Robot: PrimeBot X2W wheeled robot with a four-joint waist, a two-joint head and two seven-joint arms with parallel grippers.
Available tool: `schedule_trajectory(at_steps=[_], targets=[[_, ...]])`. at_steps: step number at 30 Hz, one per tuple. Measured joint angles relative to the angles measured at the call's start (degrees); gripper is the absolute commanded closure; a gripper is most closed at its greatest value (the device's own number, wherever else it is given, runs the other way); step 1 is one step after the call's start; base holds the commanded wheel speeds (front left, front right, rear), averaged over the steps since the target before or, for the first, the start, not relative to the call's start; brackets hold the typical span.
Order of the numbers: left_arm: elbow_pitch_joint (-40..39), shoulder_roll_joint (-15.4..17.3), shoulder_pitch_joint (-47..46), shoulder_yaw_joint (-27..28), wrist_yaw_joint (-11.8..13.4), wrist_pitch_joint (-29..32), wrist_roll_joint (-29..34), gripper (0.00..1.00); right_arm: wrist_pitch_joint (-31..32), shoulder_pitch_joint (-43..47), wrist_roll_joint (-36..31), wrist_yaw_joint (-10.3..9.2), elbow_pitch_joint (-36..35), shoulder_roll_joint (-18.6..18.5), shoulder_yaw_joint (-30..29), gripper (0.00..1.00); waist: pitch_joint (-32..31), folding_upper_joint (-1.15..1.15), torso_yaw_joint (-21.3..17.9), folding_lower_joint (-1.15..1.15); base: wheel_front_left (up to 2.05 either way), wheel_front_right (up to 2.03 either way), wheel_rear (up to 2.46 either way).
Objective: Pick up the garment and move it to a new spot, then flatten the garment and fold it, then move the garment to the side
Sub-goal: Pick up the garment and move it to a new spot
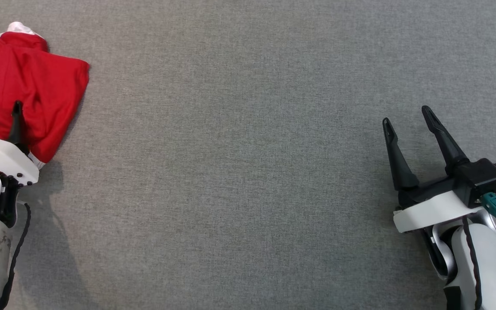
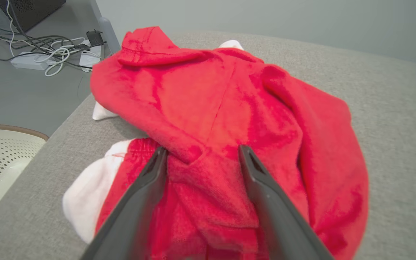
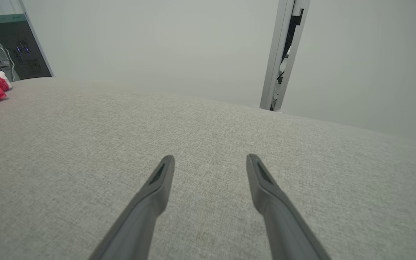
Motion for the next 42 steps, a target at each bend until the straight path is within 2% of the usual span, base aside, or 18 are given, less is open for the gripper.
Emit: schedule_trajectory(at_steps=[1,8,12,17,22,30,32,35,38,42], targets=[[0.4,0.0,-0.1,-0.2,0.0,-0.5,0.3,1.00,0.0,0.0,0.0,0.01,0.0,0.1,-0.1,0.00,0.1,0.00,-0.3,0.00,0.00,0.00,0.00],[-0.3,0.9,-1.4,-1.8,0.8,-2.9,3.5,1.00,-0.5,0.3,0.2,0.01,1.7,1.1,-0.5,0.00,-2.0,0.00,-0.9,0.00,0.00,0.00,0.00],[-8.0,1.9,-2.8,-3.9,1.1,-3.2,8.3,1.00,-0.8,1.3,1.2,0.01,3.5,2.0,-0.8,0.00,-4.6,0.00,-1.2,0.00,0.00,0.00,0.00],[-16.3,0.9,-2.8,-7.0,1.1,-3.2,13.8,1.00,-1.2,2.3,3.0,0.01,5.9,2.8,-0.9,0.00,-8.6,0.00,-2.0,0.00,0.00,0.00,0.00],[-22.3,-3.6,-3.3,-12.0,0.2,-3.2,16.1,1.00,-1.4,3.5,4.4,0.01,6.8,3.1,-0.8,0.00,-12.0,0.00,-4.0,0.00,0.00,0.00,0.00],[-27.9,-14.7,-3.1,-20.1,-0.2,-3.2,15.4,1.00,-1.4,5.3,7.6,0.00,6.0,3.3,-0.3,0.00,-14.2,0.00,-9.1,0.00,0.00,0.00,0.00],[-28.6,-16.4,-3.1,-21.3,-0.2,-3.2,14.6,1.00,-1.4,5.5,8.3,0.00,5.8,3.3,-0.3,0.00,-14.3,0.00,-10.4,0.00,0.00,0.00,0.00],[-30.3,-17.9,-2.5,-22.2,0.0,-3.2,13.0,1.00,-1.4,5.9,8.9,0.00,5.6,3.3,-0.3,0.00,-14.3,0.00,-12.1,0.00,0.00,0.00,0.00],[-32.0,-18.3,-1.1,-23.6,1.5,-3.2,11.1,1.00,-1.4,6.1,9.4,0.00,5.5,3.3,-0.4,0.00,-14.4,0.00,-13.2,0.00,0.00,0.00,0.00],[-33.3,-18.4,1.7,-26.4,5.0,-3.2,8.1,1.00,-1.4,6.4,9.7,0.00,5.1,3.3,-0.6,0.00,-14.5,0.00,-13.5,0.00,0.00,0.00,0.00]])
